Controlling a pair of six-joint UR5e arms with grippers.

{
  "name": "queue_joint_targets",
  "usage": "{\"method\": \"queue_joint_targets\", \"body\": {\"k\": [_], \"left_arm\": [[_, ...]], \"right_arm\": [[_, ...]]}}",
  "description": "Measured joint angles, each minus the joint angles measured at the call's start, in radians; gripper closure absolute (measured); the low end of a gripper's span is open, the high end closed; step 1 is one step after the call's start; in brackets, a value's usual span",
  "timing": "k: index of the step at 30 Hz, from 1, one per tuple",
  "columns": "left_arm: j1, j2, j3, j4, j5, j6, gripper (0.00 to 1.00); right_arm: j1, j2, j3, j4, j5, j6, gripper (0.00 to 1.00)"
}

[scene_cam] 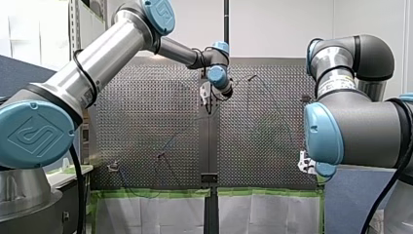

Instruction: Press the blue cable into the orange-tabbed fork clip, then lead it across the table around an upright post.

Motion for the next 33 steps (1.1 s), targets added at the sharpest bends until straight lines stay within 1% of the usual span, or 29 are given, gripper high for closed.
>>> {"method": "queue_joint_targets", "body": {"k": [3, 6, 9, 12, 16, 20, 23, 26, 33], "left_arm": [[-0.005, 0.0, 0.0, -0.021, -0.006, -0.021, 0.01], [-0.007, 0.0, 0.0, -0.034, -0.022, -0.041, 0.01], [-0.008, 0.0, 0.0, -0.043, -0.025, -0.065, 0.01], [-0.009, 0.0, 0.0, -0.048, -0.022, -0.078, 0.01], [-0.009, 0.0, 0.0, -0.049, -0.021, -0.082, 0.01], [-0.009, 0.0, 0.0, -0.049, -0.018, -0.086, 0.01], [-0.008, 0.0, 0.0, -0.056, -0.011, -0.098, 0.01], [-0.005, 0.0, 0.0, -0.073, 0.004, -0.121, 0.01], [0.004, 0.0, 0.001, -0.113, 0.065, -0.187, 0.01]], "right_arm": [[0.002, 0.014, -0.006, -0.024, -0.01, 0.006, 1.0], [0.006, 0.035, -0.021, -0.035, -0.016, 0.013, 1.0], [0.009, 0.062, -0.038, -0.029, -0.016, 0.017, 1.0], [0.01, 0.084, -0.051, -0.023, -0.015, 0.019, 1.0], [0.007, 0.112, -0.069, -0.011, -0.012, 0.018, 1.0], [0.009, 0.122, -0.082, 0.014, -0.006, 0.014, 1.0], [0.01, 0.124, -0.087, 0.027, -0.004, 0.012, 1.0], [0.01, 0.124, -0.088, 0.033, -0.003, 0.011, 1.0], [0.013, 0.124, -0.089, 0.038, -0.003, 0.005, 1.0]]}}
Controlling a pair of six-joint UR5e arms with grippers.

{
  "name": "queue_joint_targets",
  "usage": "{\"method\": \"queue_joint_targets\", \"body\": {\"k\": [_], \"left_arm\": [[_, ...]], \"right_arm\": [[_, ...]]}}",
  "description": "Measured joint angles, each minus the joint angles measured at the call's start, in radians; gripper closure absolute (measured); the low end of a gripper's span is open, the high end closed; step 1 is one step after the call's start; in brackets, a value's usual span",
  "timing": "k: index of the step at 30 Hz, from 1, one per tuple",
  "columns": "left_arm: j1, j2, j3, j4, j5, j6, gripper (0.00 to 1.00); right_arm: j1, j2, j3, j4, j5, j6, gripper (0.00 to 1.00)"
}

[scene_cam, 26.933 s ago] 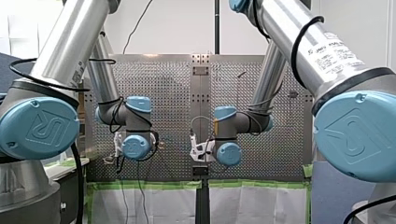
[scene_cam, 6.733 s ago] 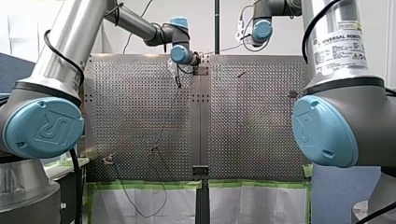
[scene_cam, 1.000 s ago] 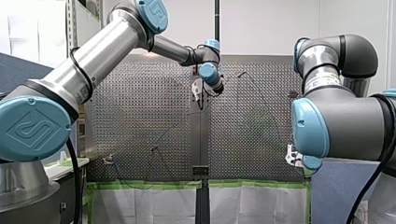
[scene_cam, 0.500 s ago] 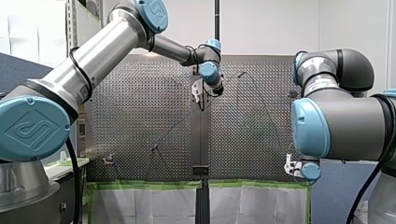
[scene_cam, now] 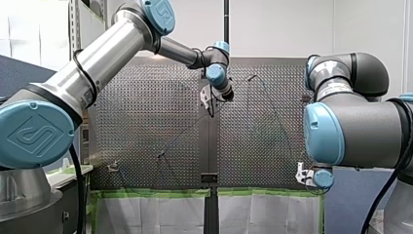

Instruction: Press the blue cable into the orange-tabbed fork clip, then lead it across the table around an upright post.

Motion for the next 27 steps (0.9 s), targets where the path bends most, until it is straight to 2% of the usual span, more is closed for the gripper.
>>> {"method": "queue_joint_targets", "body": {"k": [9, 12, 19, 27], "left_arm": [[0.007, 0.001, 0.001, -0.083, 0.086, -0.088, 0.01], [0.008, 0.002, 0.002, -0.113, 0.102, -0.104, 0.01], [0.01, 0.031, 0.003, -0.148, 0.119, -0.105, 0.01], [0.002, 0.044, 0.003, -0.172, 0.124, -0.083, 0.01]], "right_arm": [[0.003, 0.0, 0.0, 0.0, 0.0, -0.001, 1.0], [0.004, 0.0, 0.0, 0.0, 0.0, -0.001, 1.0], [0.006, 0.0, 0.0, 0.001, 0.0, -0.001, 1.0], [0.008, 0.0, 0.001, 0.003, 0.0, -0.001, 1.0]]}}
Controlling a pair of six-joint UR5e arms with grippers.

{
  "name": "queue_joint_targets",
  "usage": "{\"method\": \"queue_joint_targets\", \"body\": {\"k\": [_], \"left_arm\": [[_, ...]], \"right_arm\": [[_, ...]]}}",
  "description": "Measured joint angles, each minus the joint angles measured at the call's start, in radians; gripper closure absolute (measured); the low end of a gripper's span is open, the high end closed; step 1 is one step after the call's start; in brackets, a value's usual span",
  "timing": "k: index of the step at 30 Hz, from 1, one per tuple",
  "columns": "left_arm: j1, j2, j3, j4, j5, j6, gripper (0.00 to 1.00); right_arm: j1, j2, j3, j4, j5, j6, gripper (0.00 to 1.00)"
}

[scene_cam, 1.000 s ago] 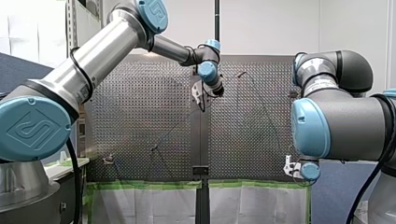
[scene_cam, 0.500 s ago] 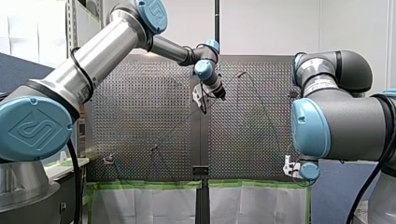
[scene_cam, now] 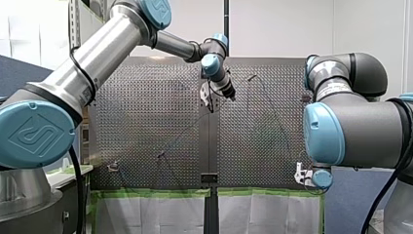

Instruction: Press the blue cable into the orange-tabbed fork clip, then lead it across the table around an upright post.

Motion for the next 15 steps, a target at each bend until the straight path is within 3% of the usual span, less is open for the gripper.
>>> {"method": "queue_joint_targets", "body": {"k": [15], "left_arm": [[-0.037, 0.049, 0.0, -0.03, 0.005, 0.025, 0.01]], "right_arm": [[0.002, 0.0, 0.0, 0.002, 0.0, -0.001, 1.0]]}}
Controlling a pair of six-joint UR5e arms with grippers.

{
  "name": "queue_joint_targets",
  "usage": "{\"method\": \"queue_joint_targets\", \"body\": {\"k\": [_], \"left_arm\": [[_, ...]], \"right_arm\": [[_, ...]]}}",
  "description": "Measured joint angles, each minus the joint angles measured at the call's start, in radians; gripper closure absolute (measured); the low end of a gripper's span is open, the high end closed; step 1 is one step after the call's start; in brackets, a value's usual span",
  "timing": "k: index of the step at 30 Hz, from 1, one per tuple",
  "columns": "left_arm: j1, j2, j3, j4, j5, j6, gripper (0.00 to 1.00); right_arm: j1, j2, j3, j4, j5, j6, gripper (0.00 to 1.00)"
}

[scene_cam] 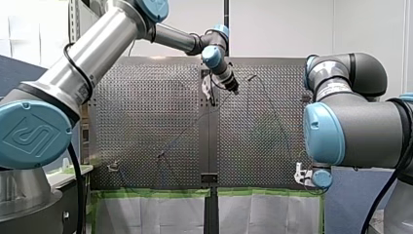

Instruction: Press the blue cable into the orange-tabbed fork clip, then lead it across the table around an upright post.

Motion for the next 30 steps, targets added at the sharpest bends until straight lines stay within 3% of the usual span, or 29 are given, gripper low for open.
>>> {"method": "queue_joint_targets", "body": {"k": [14, 26, 30], "left_arm": [[-0.053, 0.071, 0.002, 0.012, -0.008, 0.085, 0.01], [-0.074, 0.078, 0.009, 0.12, 0.031, 0.198, 0.01], [-0.072, 0.078, 0.009, 0.162, 0.024, 0.241, 0.01]], "right_arm": [[0.005, 0.0, 0.0, 0.0, 0.0, 0.001, 1.0], [0.006, 0.0, -0.001, 0.001, 0.0, 0.002, 1.0], [0.006, 0.001, -0.001, 0.002, 0.0, 0.002, 1.0]]}}
